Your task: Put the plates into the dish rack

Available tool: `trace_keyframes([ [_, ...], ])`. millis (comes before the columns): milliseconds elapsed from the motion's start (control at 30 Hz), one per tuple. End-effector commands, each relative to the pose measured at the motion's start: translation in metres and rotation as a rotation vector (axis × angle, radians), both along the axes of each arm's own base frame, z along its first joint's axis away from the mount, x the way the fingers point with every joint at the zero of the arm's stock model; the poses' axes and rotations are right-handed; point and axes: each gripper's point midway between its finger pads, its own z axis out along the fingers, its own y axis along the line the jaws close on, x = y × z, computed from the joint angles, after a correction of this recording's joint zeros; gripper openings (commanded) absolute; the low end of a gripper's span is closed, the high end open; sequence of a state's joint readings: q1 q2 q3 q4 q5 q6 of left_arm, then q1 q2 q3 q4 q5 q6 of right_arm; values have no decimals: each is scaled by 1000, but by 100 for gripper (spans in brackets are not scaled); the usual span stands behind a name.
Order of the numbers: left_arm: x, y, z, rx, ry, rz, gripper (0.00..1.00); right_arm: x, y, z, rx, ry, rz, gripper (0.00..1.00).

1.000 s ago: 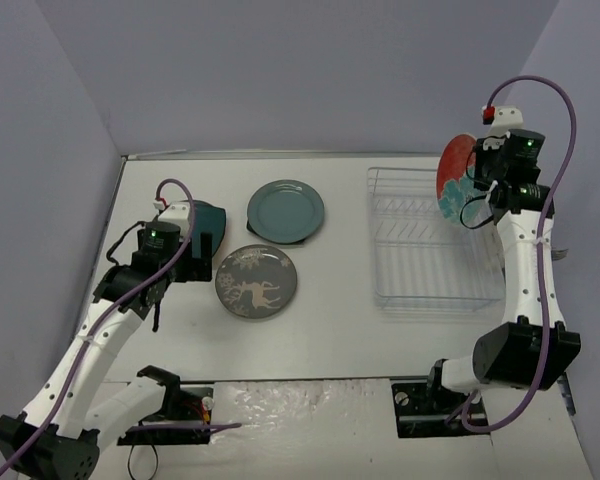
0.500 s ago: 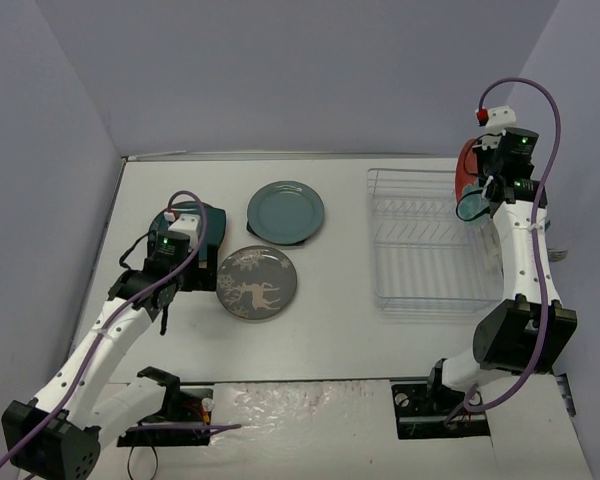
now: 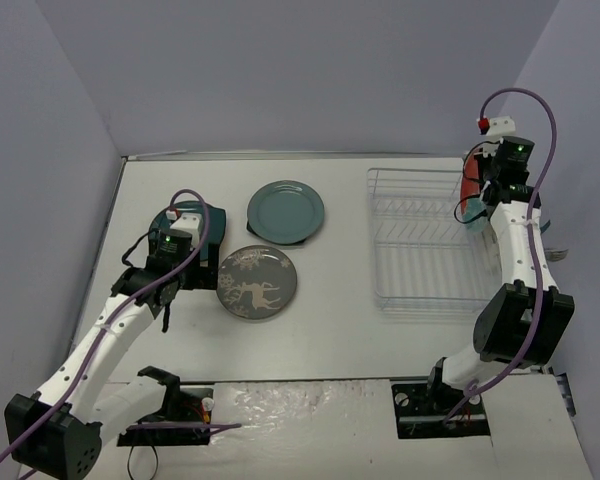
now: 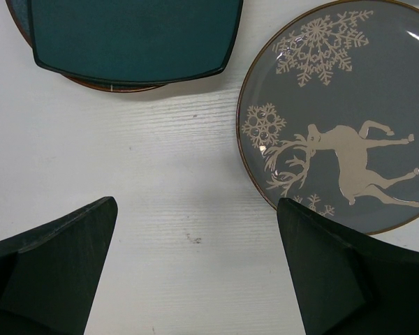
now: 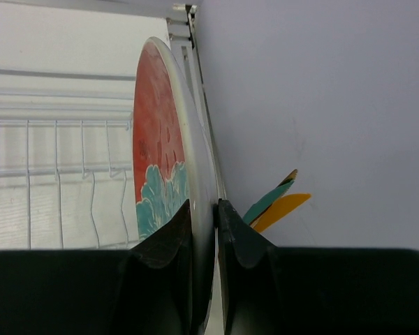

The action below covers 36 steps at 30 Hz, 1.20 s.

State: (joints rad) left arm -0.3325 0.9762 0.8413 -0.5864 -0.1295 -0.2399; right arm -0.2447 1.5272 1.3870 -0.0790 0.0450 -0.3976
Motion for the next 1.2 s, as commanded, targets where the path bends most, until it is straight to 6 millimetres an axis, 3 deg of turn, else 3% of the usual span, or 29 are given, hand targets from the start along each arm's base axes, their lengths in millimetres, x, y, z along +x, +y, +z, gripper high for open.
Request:
trace_keyframes([
  [0, 18, -1, 24, -7, -91, 10, 97, 23, -12, 57, -59, -237, -12, 0],
  [200, 17, 1, 21, 1, -81, 16, 97, 32, -9, 22, -2, -197, -5, 0],
  [433, 16, 1, 18, -1, -65, 24, 97, 35, -7, 3, 45, -186, -11, 1],
  [567, 14, 1, 18, -16, -58, 41, 97, 35, 1, 2, 76, -197, 13, 25],
  [700, 11, 2, 15, -41, -30, 103, 97, 27, 6, 18, 113, -250, 3, 53],
  [867, 9, 2, 16, -75, -16, 158, 97, 12, 16, 53, 140, -332, 13, 66],
  [1000, 4, 2, 13, -120, 0, 216, 97, -11, 26, 82, 181, -396, 6, 89],
  [1100, 1, 1, 7, -181, 10, 273, 97, -28, 42, 101, 248, -467, -1, 100],
  [1167, -2, -2, -2, -246, 22, 315, 97, -40, 70, 114, 298, -513, 33, 100],
])
